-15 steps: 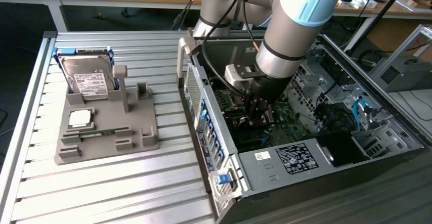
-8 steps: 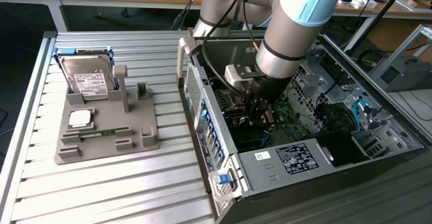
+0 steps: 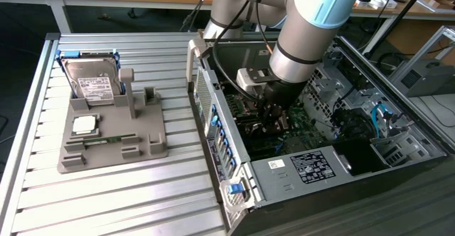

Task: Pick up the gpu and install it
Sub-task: 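Insert the gpu into the slot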

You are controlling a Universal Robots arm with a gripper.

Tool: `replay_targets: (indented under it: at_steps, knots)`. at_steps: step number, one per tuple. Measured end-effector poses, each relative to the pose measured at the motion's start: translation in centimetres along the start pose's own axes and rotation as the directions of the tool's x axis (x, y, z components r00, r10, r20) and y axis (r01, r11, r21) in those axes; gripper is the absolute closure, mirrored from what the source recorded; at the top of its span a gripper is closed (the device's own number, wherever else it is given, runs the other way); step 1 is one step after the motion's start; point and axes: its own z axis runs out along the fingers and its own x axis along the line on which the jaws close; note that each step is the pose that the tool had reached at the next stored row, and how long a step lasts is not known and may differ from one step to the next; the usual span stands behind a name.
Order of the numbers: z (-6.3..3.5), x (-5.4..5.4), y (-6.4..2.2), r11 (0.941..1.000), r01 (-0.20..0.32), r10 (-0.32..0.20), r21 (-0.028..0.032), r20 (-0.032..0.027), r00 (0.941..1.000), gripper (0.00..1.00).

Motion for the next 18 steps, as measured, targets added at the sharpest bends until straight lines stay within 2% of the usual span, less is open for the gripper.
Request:
replay_targets:
  at_steps: [3,4,8,14,15,18]
  knots:
    - [0.01,0.0,0.0,1.0,0.0,0.0,0.0001,0.0003,1.0,0.71]
    - [0.01,0.0,0.0,1.0,0.0,0.0,0.0001,0.0002,1.0,0.65]
    - [-0.15,0.0,0.0,1.0,0.0,0.0,-0.0002,-0.0006,1.0,0.65]
    - [-2.93,-0.2,0.0,1.0,0.0,0.0,0.0,-0.0002,1.0,0.65]
    - [-3.48,-0.4,0.01,1.0,0.0,0.0,0.0,-0.0009,1.0,0.65]
    - [-4.12,-0.8,0.0,1.0,0.001,-0.001,0.0001,-0.0064,1.0,0.65]
